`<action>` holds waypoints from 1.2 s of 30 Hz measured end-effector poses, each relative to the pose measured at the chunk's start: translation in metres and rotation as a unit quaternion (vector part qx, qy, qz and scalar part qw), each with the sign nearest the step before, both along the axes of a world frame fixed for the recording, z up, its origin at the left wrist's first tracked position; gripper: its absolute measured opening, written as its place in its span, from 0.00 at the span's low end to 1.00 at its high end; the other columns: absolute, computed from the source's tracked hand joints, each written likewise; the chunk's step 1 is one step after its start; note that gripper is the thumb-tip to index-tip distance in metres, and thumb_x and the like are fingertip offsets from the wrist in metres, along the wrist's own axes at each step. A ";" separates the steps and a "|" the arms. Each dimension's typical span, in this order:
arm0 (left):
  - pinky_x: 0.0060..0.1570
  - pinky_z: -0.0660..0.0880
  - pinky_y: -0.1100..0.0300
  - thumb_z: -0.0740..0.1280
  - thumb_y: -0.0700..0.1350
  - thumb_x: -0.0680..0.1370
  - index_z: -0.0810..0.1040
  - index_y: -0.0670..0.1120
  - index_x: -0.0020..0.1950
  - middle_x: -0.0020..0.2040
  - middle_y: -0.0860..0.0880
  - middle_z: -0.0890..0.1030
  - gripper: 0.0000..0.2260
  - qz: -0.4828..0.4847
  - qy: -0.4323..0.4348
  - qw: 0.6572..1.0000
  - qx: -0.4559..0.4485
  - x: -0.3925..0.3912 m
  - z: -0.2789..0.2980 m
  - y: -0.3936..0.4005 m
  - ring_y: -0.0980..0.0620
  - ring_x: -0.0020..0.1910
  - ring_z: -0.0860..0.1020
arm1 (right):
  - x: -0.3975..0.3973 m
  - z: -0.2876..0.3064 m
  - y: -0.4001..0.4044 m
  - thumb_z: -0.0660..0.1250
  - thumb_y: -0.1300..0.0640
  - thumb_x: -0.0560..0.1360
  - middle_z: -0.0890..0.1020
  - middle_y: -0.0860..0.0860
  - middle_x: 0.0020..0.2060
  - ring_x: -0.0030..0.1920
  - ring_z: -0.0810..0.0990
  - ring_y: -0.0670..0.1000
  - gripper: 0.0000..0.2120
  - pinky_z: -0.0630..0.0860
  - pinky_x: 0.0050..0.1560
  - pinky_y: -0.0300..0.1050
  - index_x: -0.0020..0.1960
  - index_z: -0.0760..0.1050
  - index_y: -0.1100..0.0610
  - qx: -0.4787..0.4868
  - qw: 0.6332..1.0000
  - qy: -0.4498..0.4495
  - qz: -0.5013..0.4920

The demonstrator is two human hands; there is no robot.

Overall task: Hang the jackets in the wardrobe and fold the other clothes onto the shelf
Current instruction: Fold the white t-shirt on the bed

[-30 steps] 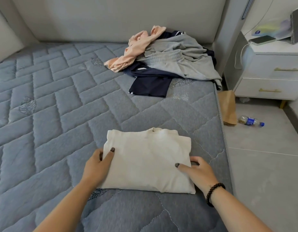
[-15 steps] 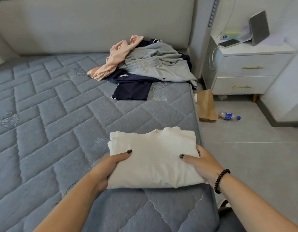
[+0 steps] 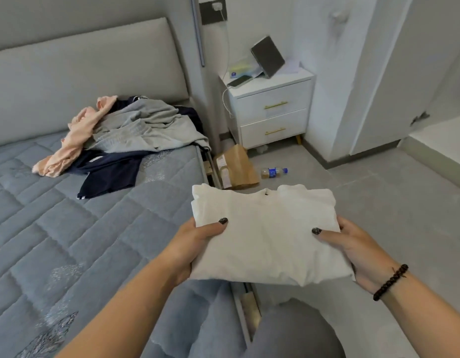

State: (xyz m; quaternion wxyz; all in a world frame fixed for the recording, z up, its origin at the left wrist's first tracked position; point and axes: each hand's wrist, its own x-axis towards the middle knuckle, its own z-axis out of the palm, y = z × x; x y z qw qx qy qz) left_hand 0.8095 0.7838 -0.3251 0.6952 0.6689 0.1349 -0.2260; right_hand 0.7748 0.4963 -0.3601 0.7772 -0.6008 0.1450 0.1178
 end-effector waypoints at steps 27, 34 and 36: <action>0.50 0.80 0.46 0.73 0.48 0.74 0.81 0.45 0.57 0.51 0.43 0.85 0.14 -0.268 0.033 0.963 0.016 0.153 0.296 -0.427 0.42 0.49 0.84 | 0.009 0.288 -0.354 0.69 0.63 0.74 0.84 0.49 0.51 0.52 0.83 0.53 0.14 0.78 0.52 0.52 0.57 0.77 0.52 -0.045 0.945 0.050 -0.320; 0.44 0.80 0.51 0.73 0.54 0.72 0.82 0.46 0.55 0.50 0.45 0.85 0.17 -0.379 -0.020 0.925 0.005 0.187 0.413 -0.489 0.43 0.49 0.84 | 0.001 0.403 -0.383 0.69 0.64 0.73 0.85 0.46 0.49 0.49 0.83 0.50 0.15 0.79 0.43 0.45 0.57 0.76 0.51 -0.084 0.915 0.008 -0.393; 0.51 0.80 0.46 0.73 0.55 0.69 0.82 0.47 0.55 0.51 0.45 0.85 0.19 -0.395 -0.042 0.918 0.007 0.198 0.439 -0.502 0.43 0.49 0.84 | 0.009 0.430 -0.392 0.69 0.63 0.73 0.85 0.44 0.45 0.44 0.84 0.47 0.13 0.78 0.38 0.41 0.55 0.77 0.51 -0.107 0.909 -0.006 -0.403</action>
